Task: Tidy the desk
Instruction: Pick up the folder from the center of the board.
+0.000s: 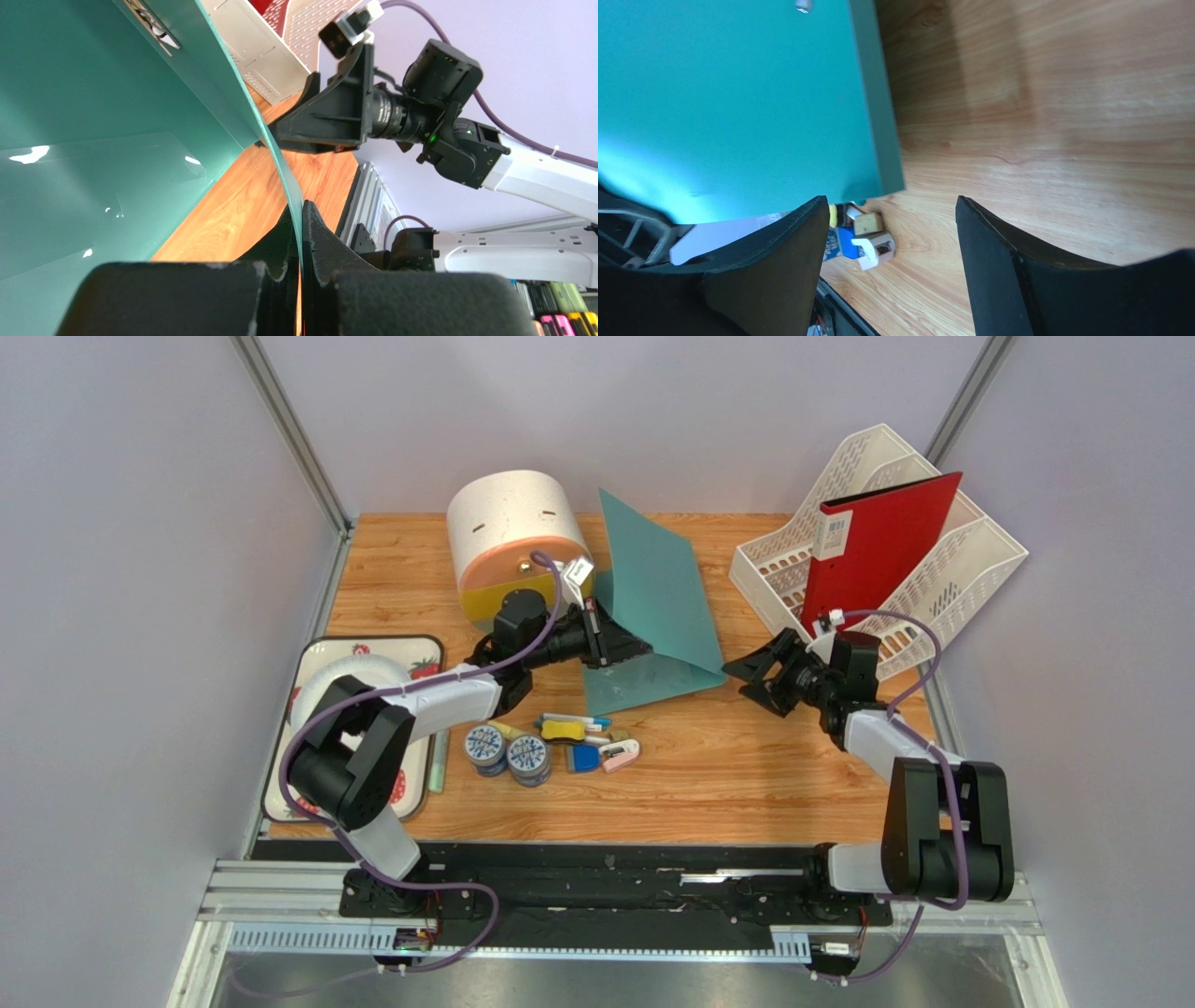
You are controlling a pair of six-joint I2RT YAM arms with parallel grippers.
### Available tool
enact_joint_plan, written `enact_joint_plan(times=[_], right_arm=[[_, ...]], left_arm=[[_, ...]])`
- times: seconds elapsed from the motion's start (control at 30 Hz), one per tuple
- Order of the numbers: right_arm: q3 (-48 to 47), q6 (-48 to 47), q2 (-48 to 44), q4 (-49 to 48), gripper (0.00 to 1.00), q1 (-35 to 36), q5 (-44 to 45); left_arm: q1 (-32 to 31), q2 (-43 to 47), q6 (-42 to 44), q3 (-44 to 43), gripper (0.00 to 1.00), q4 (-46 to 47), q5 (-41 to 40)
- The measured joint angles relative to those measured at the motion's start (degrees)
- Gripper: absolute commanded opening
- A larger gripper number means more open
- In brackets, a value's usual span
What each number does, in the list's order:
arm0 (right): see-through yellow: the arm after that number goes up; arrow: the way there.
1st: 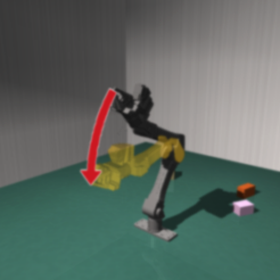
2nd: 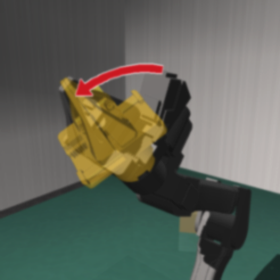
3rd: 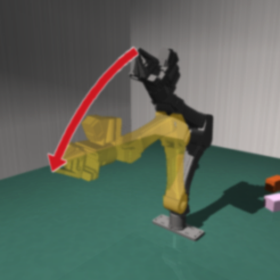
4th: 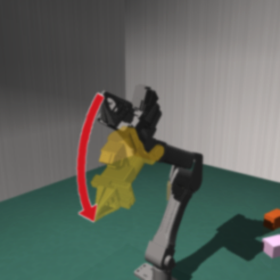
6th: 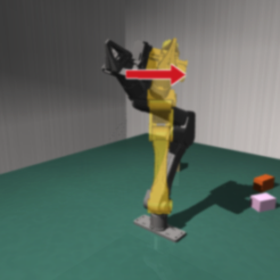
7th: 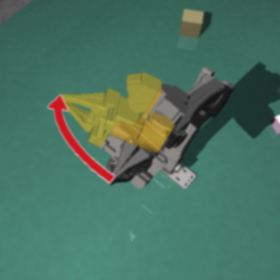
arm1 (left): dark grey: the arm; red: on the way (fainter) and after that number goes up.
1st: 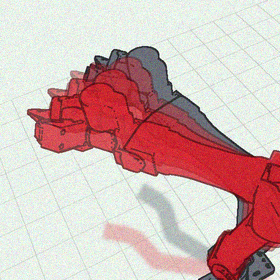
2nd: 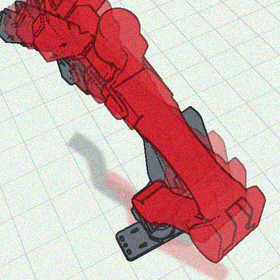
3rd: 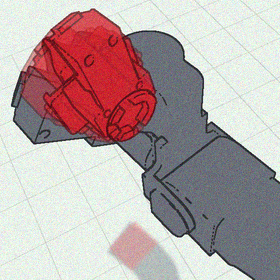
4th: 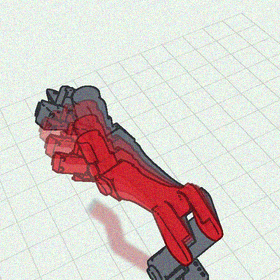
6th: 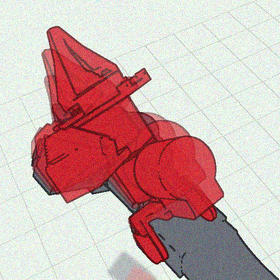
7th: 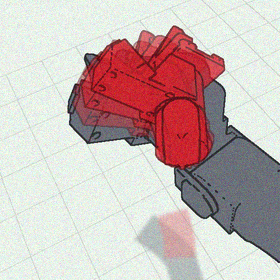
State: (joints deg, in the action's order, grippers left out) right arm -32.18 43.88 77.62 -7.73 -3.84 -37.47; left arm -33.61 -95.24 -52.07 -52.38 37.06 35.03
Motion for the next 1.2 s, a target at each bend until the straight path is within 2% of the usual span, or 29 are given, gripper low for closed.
enact_joint_plan(times=[0.27,0.7,0.77,0.97,1.2], right_arm=[[-0.5,4.13,0.24,-4.42,0.71,0.0,-2.34],[-2.82,7.89,12.35,-11.69,0.71,1.44,-4.2],[-3.02,9.99,15.45,-16.59,0.71,2.25,-5.4],[-3.93,12.66,18.67,-22.14,0.71,2.99,-6.78],[-4.28,13.38,20.22,-23.45,0.68,4.55,-7.13]], left_arm=[[0.0,0.0,0.11,0.9,0.0,0.04,0.74],[0.0,0.0,-0.76,1.44,0.0,4.79,3.72],[0.0,0.0,-0.83,1.44,0.0,4.76,4.22],[0.0,-1.42,-1.42,1.44,0.0,6.16,4.85],[0.24,-5.62,-2.84,1.66,0.0,9.35,4.79]])
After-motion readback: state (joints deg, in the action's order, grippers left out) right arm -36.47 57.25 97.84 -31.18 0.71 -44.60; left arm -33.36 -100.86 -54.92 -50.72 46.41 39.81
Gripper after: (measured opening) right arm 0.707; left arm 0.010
